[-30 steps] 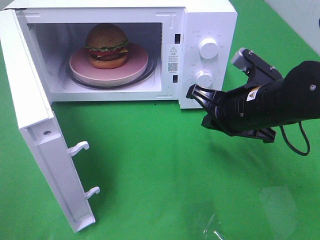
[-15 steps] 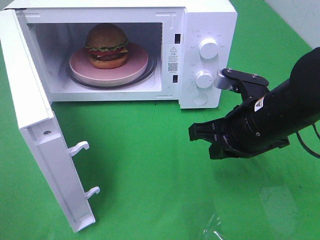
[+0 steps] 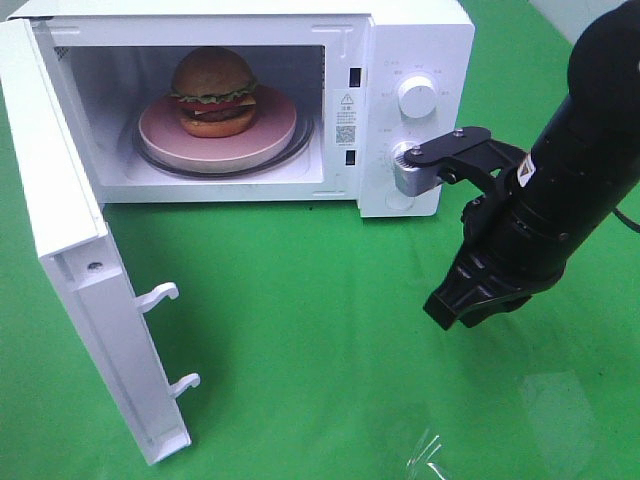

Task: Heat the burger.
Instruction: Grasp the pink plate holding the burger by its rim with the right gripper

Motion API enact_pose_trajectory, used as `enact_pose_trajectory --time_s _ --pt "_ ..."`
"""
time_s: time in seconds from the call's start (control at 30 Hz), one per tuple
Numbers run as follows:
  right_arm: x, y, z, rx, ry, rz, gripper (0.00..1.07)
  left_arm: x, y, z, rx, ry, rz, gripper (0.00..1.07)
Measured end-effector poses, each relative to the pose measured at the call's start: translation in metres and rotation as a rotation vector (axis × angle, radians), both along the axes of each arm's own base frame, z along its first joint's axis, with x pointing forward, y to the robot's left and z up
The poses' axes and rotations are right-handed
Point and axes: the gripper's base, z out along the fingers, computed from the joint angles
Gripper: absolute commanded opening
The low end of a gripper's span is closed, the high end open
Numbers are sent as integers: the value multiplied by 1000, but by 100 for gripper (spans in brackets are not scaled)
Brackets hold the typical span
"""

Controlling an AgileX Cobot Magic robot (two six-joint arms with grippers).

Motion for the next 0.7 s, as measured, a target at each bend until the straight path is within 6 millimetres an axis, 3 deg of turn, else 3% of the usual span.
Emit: enact_pose_trajectory --time_s 0.47,0.6,0.7 --pt "9 3 14 -139 -142 655 13 0 0 0 0 0 0 100" --pt "13 5 15 -203 -239 942 16 0 0 0 0 0 0 100" --pt "13 5 15 -211 -245 968 19 0 0 0 0 0 0 100"
